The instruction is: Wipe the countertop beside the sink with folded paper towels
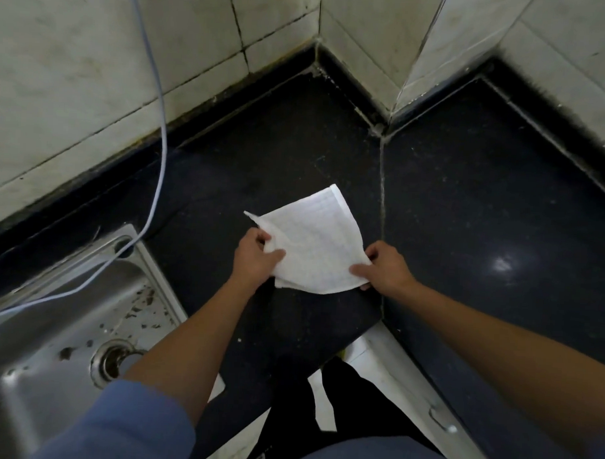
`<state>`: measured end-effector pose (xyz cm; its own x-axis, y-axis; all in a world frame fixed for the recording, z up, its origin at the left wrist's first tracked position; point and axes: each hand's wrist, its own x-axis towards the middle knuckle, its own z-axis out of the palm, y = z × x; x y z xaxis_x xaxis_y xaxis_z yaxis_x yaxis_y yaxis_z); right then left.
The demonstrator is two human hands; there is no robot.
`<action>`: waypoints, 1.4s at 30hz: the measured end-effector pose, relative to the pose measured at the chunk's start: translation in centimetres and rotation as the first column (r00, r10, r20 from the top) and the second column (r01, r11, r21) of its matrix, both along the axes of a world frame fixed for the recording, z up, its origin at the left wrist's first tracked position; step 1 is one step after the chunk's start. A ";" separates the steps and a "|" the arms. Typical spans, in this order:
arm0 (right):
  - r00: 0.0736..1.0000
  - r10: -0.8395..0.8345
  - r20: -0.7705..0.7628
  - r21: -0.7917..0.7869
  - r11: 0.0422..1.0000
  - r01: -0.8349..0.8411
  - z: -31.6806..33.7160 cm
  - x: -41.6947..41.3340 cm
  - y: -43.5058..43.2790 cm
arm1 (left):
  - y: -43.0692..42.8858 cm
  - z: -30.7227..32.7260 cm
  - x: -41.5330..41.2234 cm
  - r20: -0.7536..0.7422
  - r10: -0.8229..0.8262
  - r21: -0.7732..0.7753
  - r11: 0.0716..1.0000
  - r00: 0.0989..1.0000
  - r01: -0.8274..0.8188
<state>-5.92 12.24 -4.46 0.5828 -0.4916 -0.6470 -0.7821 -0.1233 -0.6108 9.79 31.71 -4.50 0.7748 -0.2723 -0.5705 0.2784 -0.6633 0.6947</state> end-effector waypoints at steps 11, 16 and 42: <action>0.581 0.771 -0.262 -0.644 0.308 -0.700 1.0 -2.7 1.6 | 5.8 0.4 -7.2 0.369 -0.689 0.451 0.719 0.623 0.528; 0.487 0.781 -0.391 -0.602 0.183 -0.777 0.2 -2.2 3.0 | 5.5 -1.0 -9.7 0.306 -0.809 0.516 0.584 0.502 0.627; 0.861 0.485 -0.151 -0.379 0.776 -0.504 3.1 0.6 -3.9 | 3.9 2.4 1.2 0.286 -0.367 0.112 0.930 0.885 0.349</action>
